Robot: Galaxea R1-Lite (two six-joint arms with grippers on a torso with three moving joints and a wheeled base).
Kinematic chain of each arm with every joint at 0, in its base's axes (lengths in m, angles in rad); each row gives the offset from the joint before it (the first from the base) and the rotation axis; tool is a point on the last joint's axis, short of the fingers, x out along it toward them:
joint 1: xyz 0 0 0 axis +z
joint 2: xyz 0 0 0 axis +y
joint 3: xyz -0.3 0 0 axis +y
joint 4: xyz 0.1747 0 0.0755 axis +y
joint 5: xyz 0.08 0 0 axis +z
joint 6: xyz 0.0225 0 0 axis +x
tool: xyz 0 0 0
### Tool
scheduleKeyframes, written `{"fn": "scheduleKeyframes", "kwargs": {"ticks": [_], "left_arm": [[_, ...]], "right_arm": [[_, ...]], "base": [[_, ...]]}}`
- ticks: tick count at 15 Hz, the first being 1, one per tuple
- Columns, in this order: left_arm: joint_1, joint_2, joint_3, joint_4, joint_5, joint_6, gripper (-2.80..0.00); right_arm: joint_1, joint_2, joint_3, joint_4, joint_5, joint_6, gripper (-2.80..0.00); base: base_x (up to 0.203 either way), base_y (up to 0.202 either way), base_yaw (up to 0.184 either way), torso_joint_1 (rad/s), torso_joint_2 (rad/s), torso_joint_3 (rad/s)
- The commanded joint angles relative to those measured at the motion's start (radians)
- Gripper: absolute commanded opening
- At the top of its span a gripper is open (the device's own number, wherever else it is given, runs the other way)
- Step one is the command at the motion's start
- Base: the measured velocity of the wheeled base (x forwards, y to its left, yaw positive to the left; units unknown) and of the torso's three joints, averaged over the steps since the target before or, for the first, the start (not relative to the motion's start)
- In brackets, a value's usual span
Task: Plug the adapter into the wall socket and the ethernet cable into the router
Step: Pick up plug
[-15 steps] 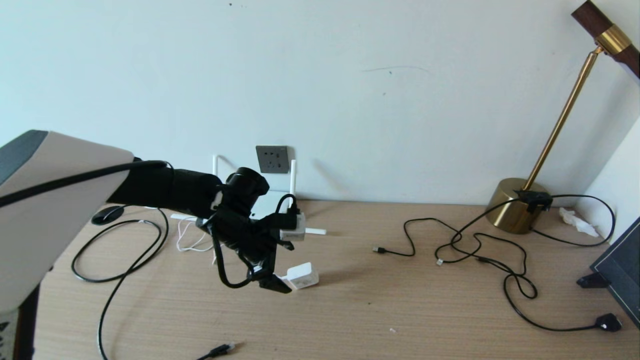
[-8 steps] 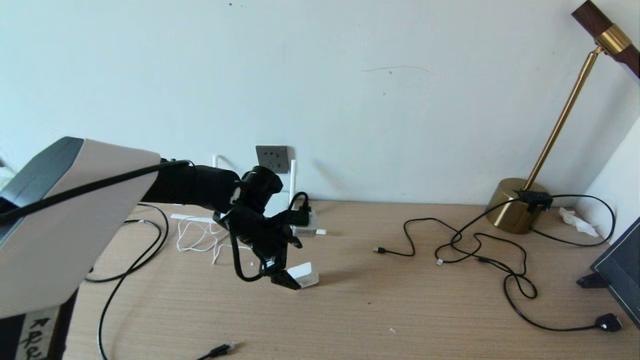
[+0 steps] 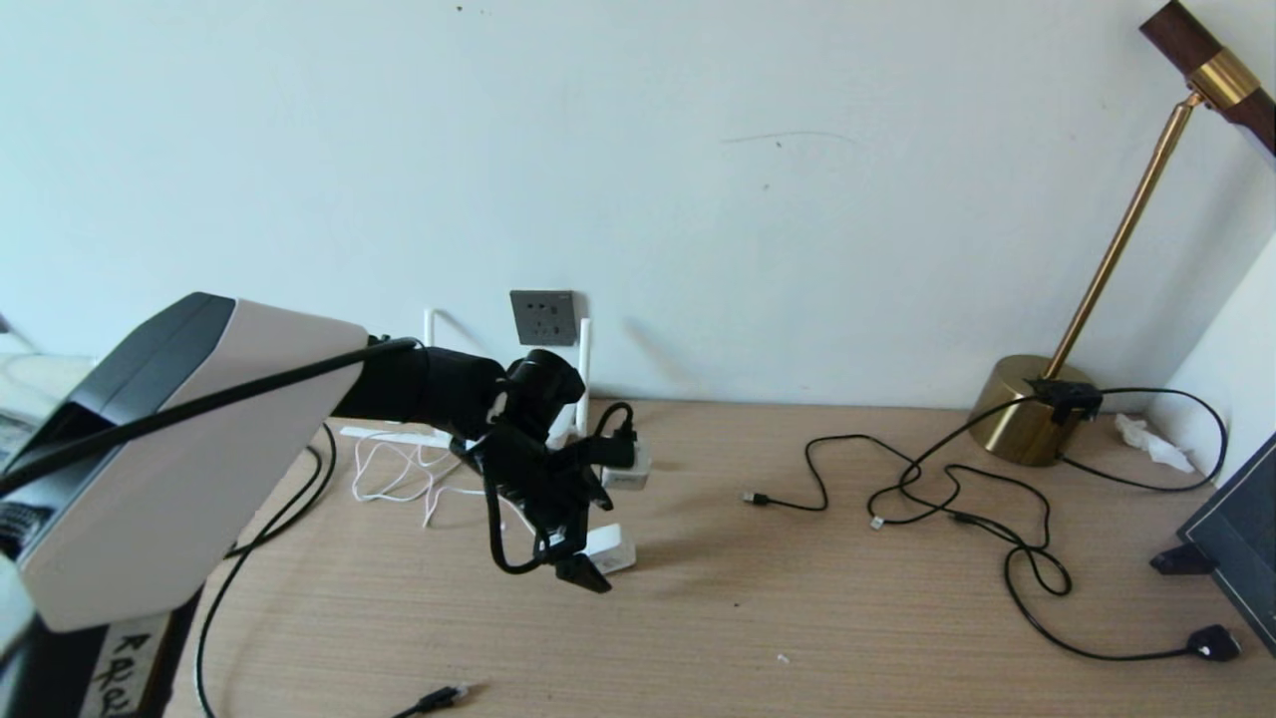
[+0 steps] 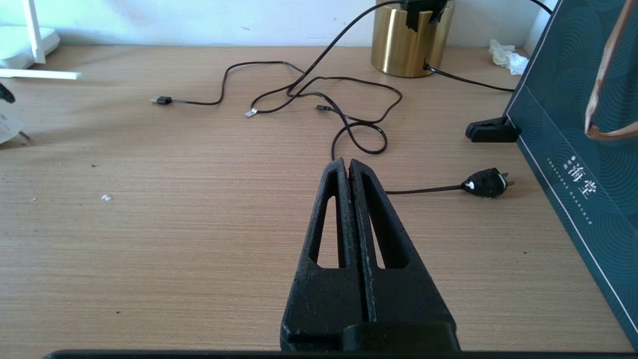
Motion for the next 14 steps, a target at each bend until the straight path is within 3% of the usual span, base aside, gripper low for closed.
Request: {"fn": "scheduleKeyframes", "kwargs": {"ticks": [1,5,6,14], "left_arm": [[0.001,0.007,0.002,0.004,0.000,0.006,0.00],[0.003,0.019,-0.001,0.003,0.001,0.005,0.00],[0.001,0.020,-0.001,0.000,0.001,0.005,-2.80],[0.000,0.017,-0.002,-0.012,0.000,0.008,-2.80]], "right_arm": [[0.000,0.000,0.000,-0.001,0.000,0.000,-2.80],[0.000,0.000,0.000,-0.001,0.000,0.000,-2.80],[0.000,0.000,0.000,-0.001,0.000,0.000,-2.80],[0.000,0.000,0.000,-0.001,0.000,0.000,-2.80]], "base": [[0.000,0.000,0.000,0.000,0.00,0.000],[0.000,0.000,0.000,0.000,0.00,0.000],[0.000,0.000,0.000,0.000,0.00,0.000],[0.000,0.000,0.000,0.000,0.00,0.000]]}}
